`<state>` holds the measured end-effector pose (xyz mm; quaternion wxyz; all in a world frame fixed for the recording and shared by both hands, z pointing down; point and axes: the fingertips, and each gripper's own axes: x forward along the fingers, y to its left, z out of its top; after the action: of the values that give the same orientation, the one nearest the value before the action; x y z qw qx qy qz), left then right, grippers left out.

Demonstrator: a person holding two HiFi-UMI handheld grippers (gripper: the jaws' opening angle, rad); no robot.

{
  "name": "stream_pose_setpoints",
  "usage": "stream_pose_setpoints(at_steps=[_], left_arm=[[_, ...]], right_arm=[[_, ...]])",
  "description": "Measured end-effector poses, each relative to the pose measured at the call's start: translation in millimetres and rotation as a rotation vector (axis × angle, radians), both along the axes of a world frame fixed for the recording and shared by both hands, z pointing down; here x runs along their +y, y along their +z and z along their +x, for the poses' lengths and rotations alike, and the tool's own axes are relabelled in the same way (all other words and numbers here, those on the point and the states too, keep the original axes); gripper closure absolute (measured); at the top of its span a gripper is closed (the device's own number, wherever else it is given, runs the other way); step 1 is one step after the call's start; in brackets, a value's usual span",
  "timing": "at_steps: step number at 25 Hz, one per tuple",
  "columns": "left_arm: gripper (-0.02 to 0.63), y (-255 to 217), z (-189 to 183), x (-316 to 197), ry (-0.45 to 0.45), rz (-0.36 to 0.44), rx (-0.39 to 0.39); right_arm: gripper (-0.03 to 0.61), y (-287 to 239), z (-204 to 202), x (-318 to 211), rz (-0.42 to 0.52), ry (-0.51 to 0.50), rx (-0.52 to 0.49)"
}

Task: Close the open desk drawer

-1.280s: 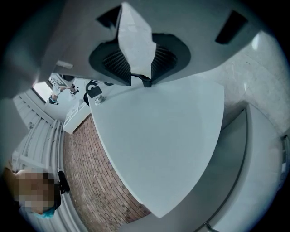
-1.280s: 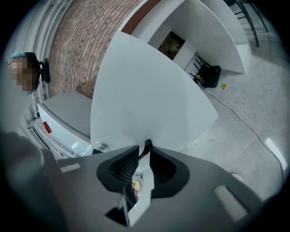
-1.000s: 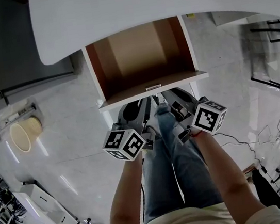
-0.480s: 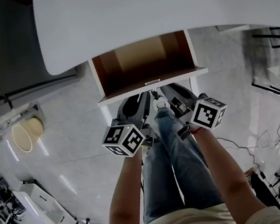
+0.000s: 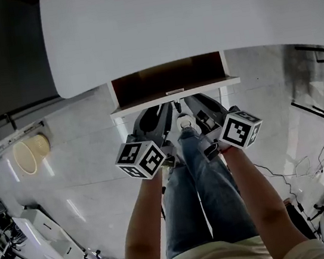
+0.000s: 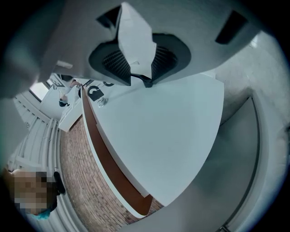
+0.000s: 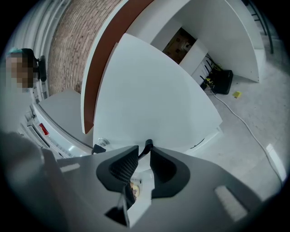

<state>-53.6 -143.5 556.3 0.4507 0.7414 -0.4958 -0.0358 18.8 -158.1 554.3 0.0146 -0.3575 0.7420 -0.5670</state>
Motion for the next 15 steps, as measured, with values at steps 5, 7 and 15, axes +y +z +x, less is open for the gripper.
stream_pose_setpoints(at_steps=[5,7,15], left_arm=[[0.465,-1.5,-0.8,1.5,-0.016,0.002,0.002],[0.465,-2.0,-0.3,0.7,-0.018,0.004,0.001],[0.466,2.6,0.3,-18.0,-0.042,0.007,0.001]], right_arm=[[0.492,-0.7,-1.2,1.1,-0.001,-0.004,-0.018],[0.492,-1.0,-1.3,0.3,0.001,-0.006,-0.028],[0.492,5.6,0.3,-17.2,0.004,-0.022,-0.028]])
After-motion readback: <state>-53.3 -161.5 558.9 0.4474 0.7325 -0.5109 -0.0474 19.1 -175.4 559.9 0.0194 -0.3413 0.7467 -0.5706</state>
